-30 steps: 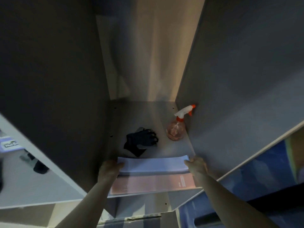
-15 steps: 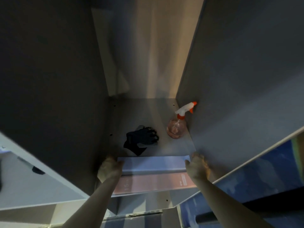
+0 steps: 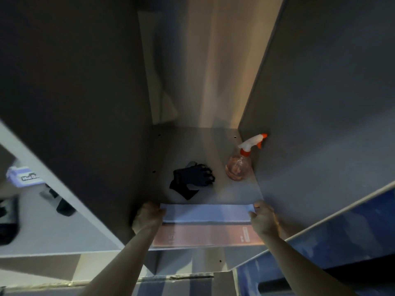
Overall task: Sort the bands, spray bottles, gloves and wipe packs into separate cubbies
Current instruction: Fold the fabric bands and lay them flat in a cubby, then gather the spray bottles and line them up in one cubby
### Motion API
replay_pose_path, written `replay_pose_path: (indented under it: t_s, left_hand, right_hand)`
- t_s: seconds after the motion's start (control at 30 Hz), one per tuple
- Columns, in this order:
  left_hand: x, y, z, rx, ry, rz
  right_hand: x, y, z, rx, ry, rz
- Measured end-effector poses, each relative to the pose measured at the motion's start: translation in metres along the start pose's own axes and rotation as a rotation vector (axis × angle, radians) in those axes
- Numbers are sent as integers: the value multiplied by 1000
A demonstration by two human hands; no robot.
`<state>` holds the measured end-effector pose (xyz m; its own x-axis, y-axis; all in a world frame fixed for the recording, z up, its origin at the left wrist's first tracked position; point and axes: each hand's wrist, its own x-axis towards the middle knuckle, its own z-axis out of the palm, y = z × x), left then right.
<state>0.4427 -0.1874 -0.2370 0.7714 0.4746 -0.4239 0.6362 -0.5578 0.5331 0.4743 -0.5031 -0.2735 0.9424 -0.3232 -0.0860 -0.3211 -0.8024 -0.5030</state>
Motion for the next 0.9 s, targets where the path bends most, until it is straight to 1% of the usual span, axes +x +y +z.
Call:
replay_pose_path:
  t_s: [0.13, 0.2, 0.3, 0.4, 0.47, 0.57, 0.7, 0.77, 0.9]
  left_hand:
    - [-8, 5, -6, 8, 1, 35]
    - [-17, 10, -13, -10, 21, 83]
    - [-42, 17, -31, -137, 38, 181]
    - [-77, 18, -52, -252, 83, 301]
    - [-101, 18, -66, -328, 99, 351]
    - [-131, 19, -84, -390, 128, 435]
    - [-169, 13, -114, -473, 202, 500]
    - [-186, 3, -127, -492, 231, 509]
    - [-209, -18, -149, -514, 263, 476]
  right_hand:
    - [3, -9, -8, -38, -61, 22]
    - [2, -18, -17, -29, -47, 16]
    - [-7, -35, -41, 157, 4, 8]
    - [-31, -61, -74, 404, -13, -3]
    - [-51, -77, -92, 542, -34, -49]
    - [-77, -102, -115, 697, -105, -140]
    - [-118, -140, -138, 787, -244, -264]
    - [-140, -155, -145, 808, -319, -289]
    - [-178, -182, -145, 771, -474, -412]
